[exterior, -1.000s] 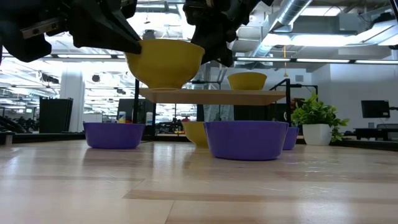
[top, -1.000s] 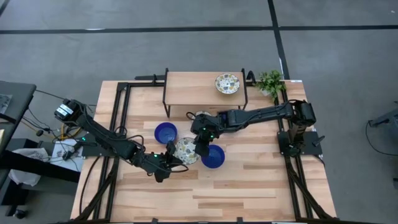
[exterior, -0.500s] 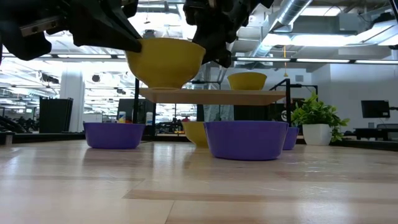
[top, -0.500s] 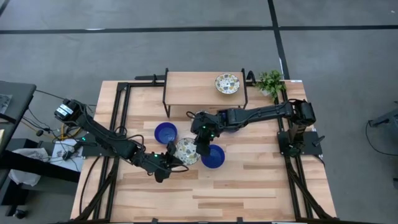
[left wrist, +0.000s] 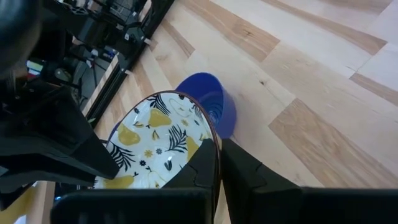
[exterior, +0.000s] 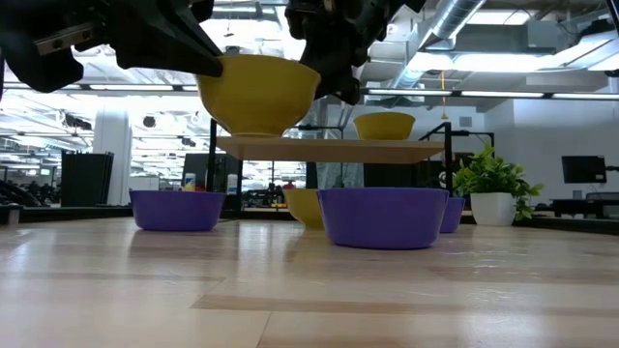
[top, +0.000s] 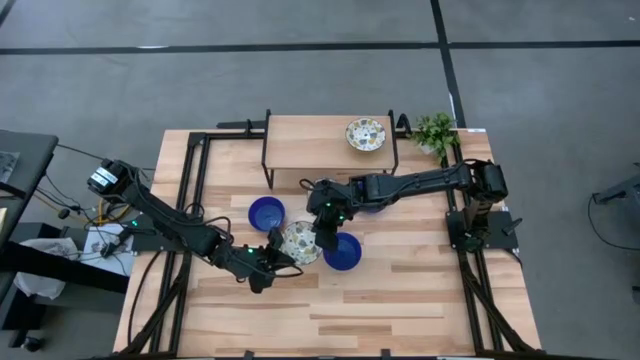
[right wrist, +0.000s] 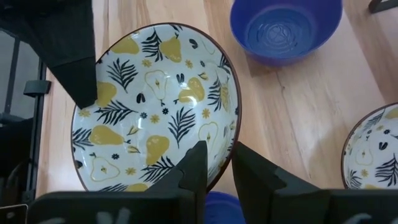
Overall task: Pick & Place Mini bowls
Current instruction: Stack the bottom yellow patterned bowl on top of the yellow patterned bowl on the shelf
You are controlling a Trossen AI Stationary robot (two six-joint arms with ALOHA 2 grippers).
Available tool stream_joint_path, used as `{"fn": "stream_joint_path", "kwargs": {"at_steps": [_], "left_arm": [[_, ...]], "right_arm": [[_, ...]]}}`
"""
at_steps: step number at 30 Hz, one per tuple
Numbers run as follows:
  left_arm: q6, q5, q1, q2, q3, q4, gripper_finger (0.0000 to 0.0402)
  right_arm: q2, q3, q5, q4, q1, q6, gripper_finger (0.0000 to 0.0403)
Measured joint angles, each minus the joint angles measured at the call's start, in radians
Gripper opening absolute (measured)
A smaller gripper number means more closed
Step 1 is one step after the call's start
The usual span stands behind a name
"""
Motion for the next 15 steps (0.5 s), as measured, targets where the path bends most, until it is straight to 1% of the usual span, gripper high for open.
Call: {"fn": "stream_joint_path", "kwargs": {"at_steps": [6, 8, 12, 15], "left_arm": [[0.019, -0.007, 0.000, 0.000, 0.000, 0.015, 0.0010], [0.023, -0.019, 0.000, 0.000, 0.000, 0.025, 0.0010], [0.067, -0.038, 0.000, 0.000, 0.002, 0.059, 0.0011], [0.087, -0.039, 0.000, 0.000, 0.002, 0.087, 0.0008]], "right_arm": [[0.000, 0.000, 0.003, 0.001, -0.001, 0.020, 0.0057], [0.000, 0.000, 0.004, 0.002, -0.001, 0.040, 0.0047], [0.000, 0.003, 0.012, 0.008, -0.004, 0.064, 0.0012], [0.000, 0.003, 0.014, 0.005, -0.004, 0.081, 0.0011]]}}
